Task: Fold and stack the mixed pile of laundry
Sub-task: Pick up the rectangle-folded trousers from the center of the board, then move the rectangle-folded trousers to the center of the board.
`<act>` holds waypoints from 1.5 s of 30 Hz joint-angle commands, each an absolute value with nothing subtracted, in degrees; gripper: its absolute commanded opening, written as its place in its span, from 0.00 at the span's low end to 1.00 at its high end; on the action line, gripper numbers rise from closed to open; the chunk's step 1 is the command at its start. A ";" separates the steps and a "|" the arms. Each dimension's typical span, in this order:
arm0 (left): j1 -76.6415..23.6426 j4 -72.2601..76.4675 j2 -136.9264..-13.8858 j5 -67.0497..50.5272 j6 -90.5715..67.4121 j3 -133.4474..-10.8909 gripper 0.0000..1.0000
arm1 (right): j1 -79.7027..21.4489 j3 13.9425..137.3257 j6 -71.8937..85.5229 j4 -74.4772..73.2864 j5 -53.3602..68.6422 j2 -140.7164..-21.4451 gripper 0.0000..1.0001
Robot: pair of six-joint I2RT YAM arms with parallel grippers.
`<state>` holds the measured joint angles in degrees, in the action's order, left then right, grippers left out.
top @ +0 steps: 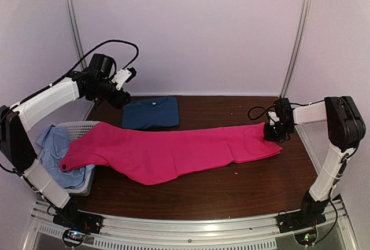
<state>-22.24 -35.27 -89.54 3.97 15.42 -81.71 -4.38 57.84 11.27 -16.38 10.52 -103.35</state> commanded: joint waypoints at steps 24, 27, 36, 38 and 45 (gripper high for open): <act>22.67 -41.64 -63.16 -15.25 -27.00 -51.62 0.75 | 4.72 60.29 13.70 -21.71 5.61 -85.42 0.00; 22.61 -42.15 -62.76 -15.53 -25.06 -52.66 0.78 | 7.23 59.76 13.68 -22.45 1.40 -82.86 0.00; 18.15 -41.13 -62.14 -22.17 -17.02 -54.27 0.79 | 9.49 57.24 13.21 -22.52 -3.07 -82.07 0.00; 15.84 -41.29 -62.67 -22.60 -16.05 -53.94 0.75 | 9.43 56.43 13.49 -21.68 -0.90 -82.30 0.00; 13.96 -39.20 -61.92 -29.57 -20.49 -46.42 0.72 | 9.32 55.41 13.53 -21.00 2.92 -82.56 0.00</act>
